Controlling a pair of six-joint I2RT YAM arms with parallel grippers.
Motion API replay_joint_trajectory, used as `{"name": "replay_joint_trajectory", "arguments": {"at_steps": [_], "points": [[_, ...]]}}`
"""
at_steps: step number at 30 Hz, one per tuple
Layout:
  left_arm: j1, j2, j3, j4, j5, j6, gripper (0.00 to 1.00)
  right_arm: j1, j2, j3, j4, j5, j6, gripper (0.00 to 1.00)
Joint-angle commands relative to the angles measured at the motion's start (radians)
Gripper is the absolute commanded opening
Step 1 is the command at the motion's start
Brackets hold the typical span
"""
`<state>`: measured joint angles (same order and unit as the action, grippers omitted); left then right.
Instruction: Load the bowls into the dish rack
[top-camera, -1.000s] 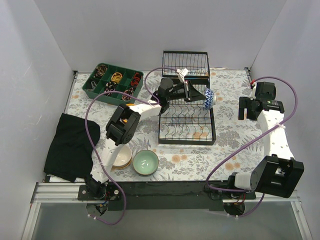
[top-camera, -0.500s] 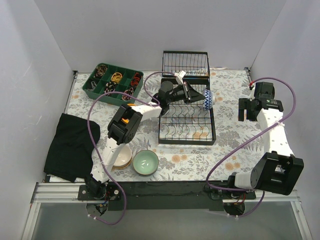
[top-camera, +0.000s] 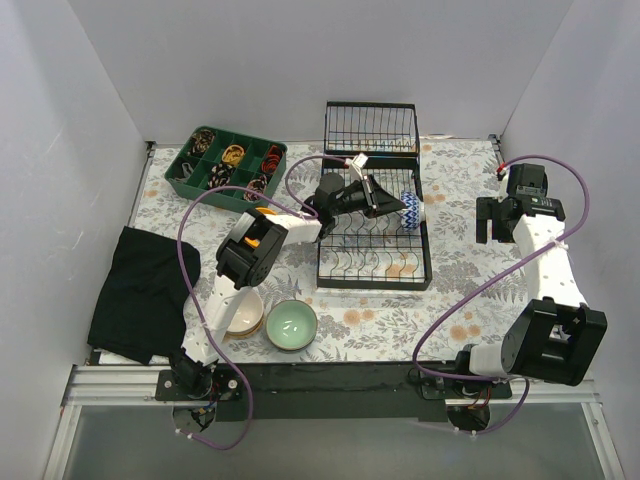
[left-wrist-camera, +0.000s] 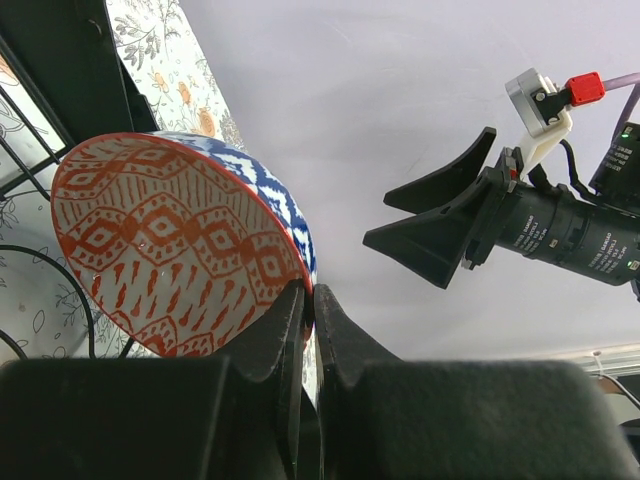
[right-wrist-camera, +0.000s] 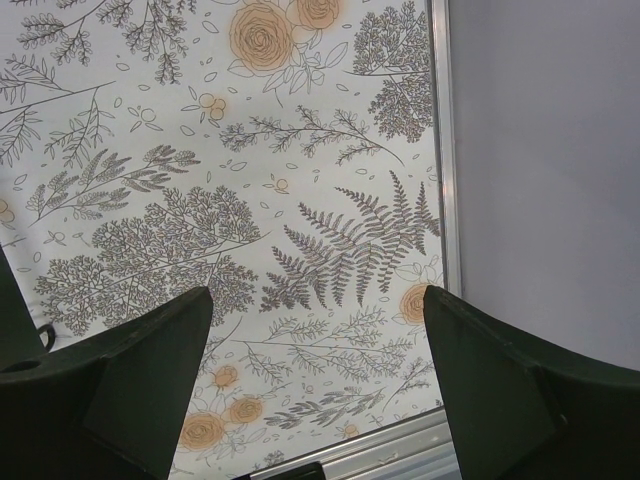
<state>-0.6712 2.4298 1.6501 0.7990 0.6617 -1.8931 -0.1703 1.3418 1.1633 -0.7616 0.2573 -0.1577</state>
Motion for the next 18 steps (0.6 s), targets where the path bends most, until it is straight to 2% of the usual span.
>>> {"name": "replay_joint_trajectory", "arguments": {"at_steps": [1, 18], "points": [[0.002, 0.002, 0.000, 0.031, -0.004, 0.017, 0.00, -0.008, -0.003, 0.029, -0.004, -0.015, 0.000, 0.94], [0.005, -0.066, -0.038, -0.081, -0.053, 0.095, 0.00, -0.006, -0.029, -0.017, 0.008, -0.055, 0.017, 0.93]]}}
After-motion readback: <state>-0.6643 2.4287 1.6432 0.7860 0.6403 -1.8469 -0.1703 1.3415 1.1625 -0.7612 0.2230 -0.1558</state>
